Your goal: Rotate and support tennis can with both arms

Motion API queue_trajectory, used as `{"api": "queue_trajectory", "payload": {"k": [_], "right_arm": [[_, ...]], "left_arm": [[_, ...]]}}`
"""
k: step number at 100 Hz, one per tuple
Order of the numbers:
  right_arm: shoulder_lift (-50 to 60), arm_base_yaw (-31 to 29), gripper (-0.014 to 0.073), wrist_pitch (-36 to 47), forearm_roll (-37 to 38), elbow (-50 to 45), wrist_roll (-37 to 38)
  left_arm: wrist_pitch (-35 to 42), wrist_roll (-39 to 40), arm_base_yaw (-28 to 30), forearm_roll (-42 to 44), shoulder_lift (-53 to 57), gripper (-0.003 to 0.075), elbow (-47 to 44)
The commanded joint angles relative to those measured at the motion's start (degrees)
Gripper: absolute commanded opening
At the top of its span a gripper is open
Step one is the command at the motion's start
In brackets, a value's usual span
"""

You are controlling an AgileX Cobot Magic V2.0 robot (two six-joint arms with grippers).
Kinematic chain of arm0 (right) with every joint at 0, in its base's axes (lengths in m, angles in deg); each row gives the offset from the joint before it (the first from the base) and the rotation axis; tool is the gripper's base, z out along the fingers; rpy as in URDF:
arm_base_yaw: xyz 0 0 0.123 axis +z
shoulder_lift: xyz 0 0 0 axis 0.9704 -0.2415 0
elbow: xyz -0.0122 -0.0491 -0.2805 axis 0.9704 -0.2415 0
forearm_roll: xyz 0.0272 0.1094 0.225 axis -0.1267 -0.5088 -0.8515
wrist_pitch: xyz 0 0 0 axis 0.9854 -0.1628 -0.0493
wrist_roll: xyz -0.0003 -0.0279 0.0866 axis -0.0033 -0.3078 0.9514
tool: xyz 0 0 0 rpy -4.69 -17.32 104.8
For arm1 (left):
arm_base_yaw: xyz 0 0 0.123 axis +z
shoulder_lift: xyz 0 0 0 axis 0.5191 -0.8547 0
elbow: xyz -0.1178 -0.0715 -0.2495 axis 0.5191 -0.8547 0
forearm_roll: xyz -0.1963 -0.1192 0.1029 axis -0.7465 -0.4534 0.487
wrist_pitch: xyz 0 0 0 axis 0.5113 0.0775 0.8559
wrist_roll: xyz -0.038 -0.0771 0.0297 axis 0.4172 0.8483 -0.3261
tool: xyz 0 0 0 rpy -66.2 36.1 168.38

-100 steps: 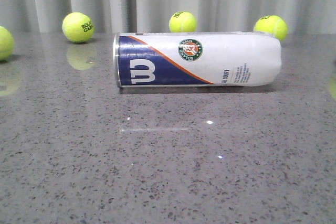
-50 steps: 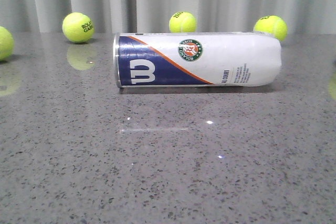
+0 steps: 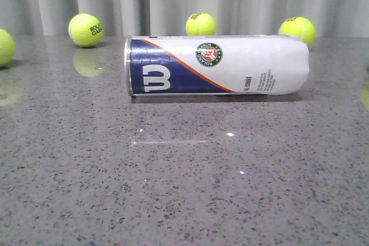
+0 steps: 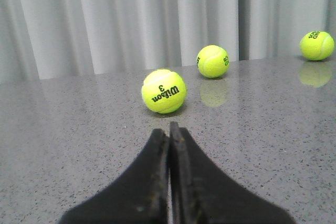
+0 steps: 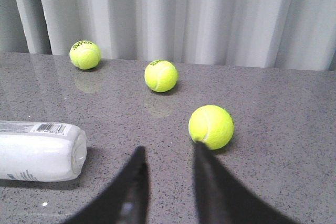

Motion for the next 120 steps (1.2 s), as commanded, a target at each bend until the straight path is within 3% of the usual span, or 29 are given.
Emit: {"api": "queue_trajectory", "payload": {"k": [1, 6, 54, 75, 103, 120], "right_arm": [[-0.25, -0.25, -0.0010, 5.26, -0.09, 1.49, 0.00], [-0.25, -0.25, -0.0074, 5.20, -0.09, 1.49, 0.00], [-0.25, -0.25, -0.0068, 5.01, -0.09, 1.49, 0.00], [-0.25, -0.25, -0.0068, 5.01, -0.09, 1.49, 0.00], [-0.25, -0.25, -0.0068, 5.01, -0.09, 1.49, 0.00], [-0.25, -0.25, -0.0068, 5.01, -0.09, 1.49, 0.00]], "left_arm": [[4.30, 0.62, 0.11, -0.02, 2.28, -0.0021, -2.71], [4.30, 0.62, 0.11, -0.02, 2.28, -0.0021, -2.71], [7.34, 0.62, 0.11, 0.25, 2.28, -0.0021, -2.43], [4.40, 0.62, 0.11, -4.27, 2.15, -0.0021, 4.84], [-11.40, 0.62, 0.11, -5.15, -5.84, -0.0021, 24.50], [-27.91, 0.62, 0.11, -5.18, -16.73, -0.0021, 37.67]]}}
